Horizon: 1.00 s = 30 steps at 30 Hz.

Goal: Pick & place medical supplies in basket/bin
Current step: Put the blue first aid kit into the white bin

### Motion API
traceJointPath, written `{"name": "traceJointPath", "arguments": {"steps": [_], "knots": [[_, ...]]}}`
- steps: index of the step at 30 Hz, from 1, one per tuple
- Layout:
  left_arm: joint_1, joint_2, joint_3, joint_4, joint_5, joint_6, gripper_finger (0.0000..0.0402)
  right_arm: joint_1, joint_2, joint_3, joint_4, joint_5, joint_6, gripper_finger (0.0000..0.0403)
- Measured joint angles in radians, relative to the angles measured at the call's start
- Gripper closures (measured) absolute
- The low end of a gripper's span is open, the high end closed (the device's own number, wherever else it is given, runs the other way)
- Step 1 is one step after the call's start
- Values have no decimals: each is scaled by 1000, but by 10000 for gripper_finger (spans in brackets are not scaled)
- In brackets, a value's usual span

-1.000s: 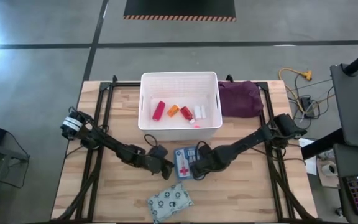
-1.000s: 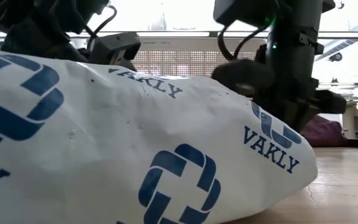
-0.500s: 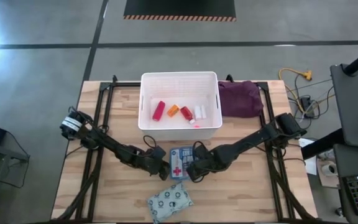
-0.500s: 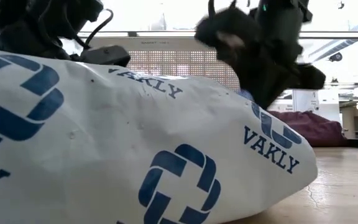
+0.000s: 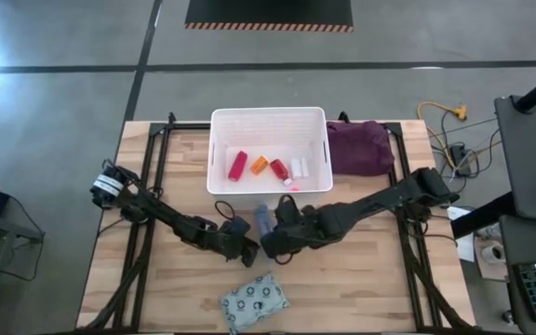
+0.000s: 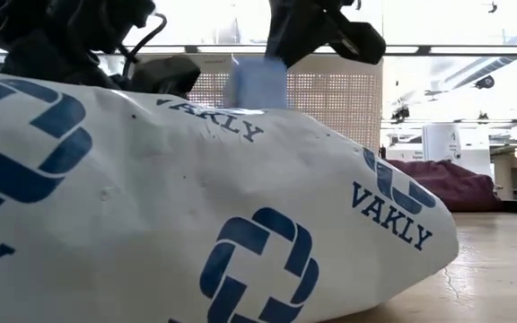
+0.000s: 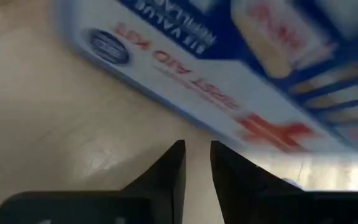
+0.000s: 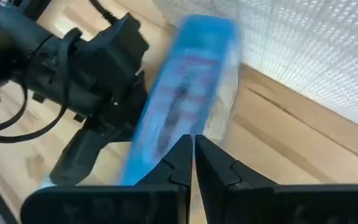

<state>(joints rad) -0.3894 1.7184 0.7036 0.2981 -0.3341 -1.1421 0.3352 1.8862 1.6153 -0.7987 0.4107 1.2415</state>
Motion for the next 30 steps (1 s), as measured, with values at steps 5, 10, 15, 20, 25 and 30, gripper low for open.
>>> {"name": "traceJointPath", "arguments": {"steps": [5,10,15,20,25,30], "knots": [[-1,0,0,17,3,1,343,-12,-1,-15,3,-11,-6,390],[-2,0,-1,11,4,1,343,-12,0,-17,1,-15,-5,390],[-2,0,-2,6,4,2,343,-15,0,-18,-2,-17,5,390],[-2,0,-2,5,5,4,343,-13,-1,-4,-6,-17,-14,390],[-2,0,-3,3,6,4,343,-16,-2,-5,-3,-47,-15,365],[-3,0,-3,0,7,4,343,-19,0,-42,1,-46,-12,288]]}}
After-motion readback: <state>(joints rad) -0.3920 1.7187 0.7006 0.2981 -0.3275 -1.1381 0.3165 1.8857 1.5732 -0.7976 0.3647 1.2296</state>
